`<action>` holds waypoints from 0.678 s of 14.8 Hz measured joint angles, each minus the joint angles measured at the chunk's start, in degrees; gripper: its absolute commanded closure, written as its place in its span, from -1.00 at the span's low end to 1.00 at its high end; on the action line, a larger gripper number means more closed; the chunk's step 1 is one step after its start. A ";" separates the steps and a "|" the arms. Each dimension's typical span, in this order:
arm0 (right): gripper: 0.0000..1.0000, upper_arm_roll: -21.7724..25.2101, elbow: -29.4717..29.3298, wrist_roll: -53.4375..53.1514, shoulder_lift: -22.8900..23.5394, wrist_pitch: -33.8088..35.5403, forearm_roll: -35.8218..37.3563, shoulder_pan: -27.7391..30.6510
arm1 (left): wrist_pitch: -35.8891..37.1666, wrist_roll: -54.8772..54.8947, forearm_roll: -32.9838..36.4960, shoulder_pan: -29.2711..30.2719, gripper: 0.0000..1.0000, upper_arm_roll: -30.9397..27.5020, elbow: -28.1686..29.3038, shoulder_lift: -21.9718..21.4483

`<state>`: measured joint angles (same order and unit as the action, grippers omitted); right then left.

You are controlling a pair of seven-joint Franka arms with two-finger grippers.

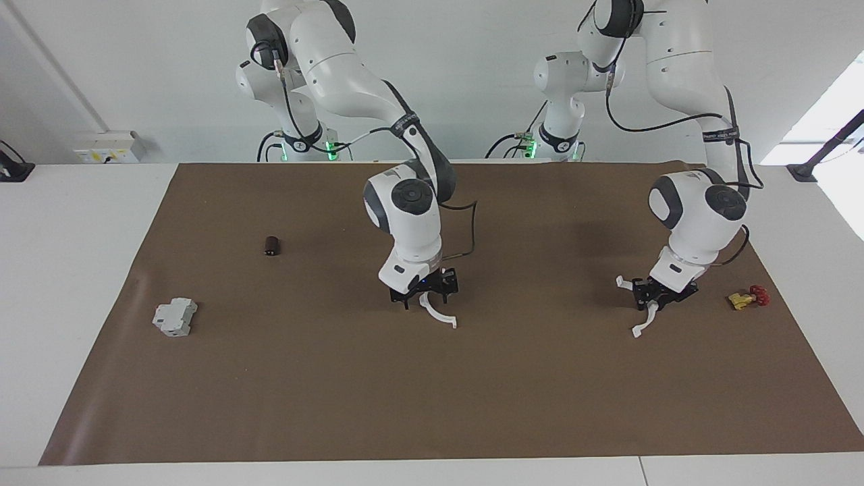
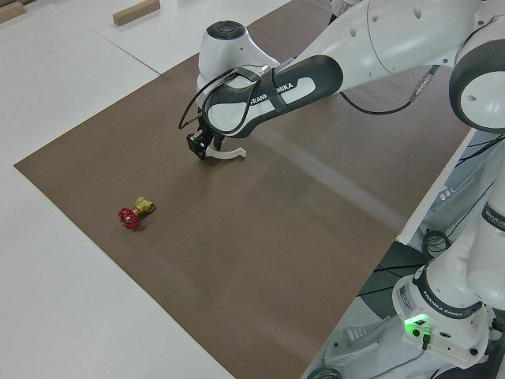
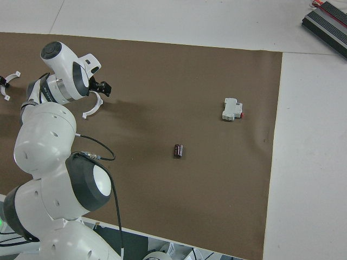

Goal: Assemble drain pipe with both arms
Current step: 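Carry the half-ring toward the table center while the left gripper grasps the other half-ring, then set the half-ring down at center while the left gripper lifts its half-ring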

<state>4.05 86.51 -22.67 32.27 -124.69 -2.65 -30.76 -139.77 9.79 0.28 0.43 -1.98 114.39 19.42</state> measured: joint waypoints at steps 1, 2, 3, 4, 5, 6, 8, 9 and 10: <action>-1.00 0.26 -1.01 0.87 -1.72 2.77 0.19 1.79 | 0.08 -0.02 0.00 -0.01 1.00 0.00 -0.04 -0.18; -1.00 0.35 -1.52 2.14 -3.94 5.99 0.26 3.89 | 0.21 -0.13 0.00 -0.04 1.00 0.00 -0.07 -0.28; -1.00 0.42 -1.80 3.38 -6.38 9.52 0.31 6.08 | 0.65 -0.35 0.00 -0.14 1.00 0.03 -0.18 -0.53; -1.00 0.49 -1.97 5.01 -9.05 13.49 0.39 8.50 | 1.75 -0.67 0.00 -0.44 1.00 0.12 -0.50 -0.94; -1.00 0.53 -2.10 6.96 -11.83 17.51 0.40 11.11 | 3.56 -1.27 0.00 -1.05 1.00 0.14 -1.23 -1.44; -1.00 0.55 -2.15 8.63 -14.60 21.26 0.40 13.73 | 5.49 -2.13 0.00 -1.86 1.00 0.16 -2.18 -2.00; -1.00 0.56 -2.16 11.29 -19.85 28.26 0.40 18.29 | 9.20 -4.90 0.01 -4.23 1.00 0.22 -4.17 -3.12; -1.00 0.56 -2.04 12.54 -22.38 31.45 0.40 19.80 | 10.88 -7.19 0.22 -5.90 1.00 0.26 -5.27 -3.46; -1.00 0.55 -1.70 13.31 -24.68 34.14 0.40 20.76 | 12.41 -10.06 0.88 -7.80 1.00 0.31 -6.19 -3.66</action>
<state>4.61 84.81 -9.36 7.60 -90.54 -2.25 -10.00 -127.36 -0.27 1.16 -7.37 -1.67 108.20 15.76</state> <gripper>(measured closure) 0.000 0.793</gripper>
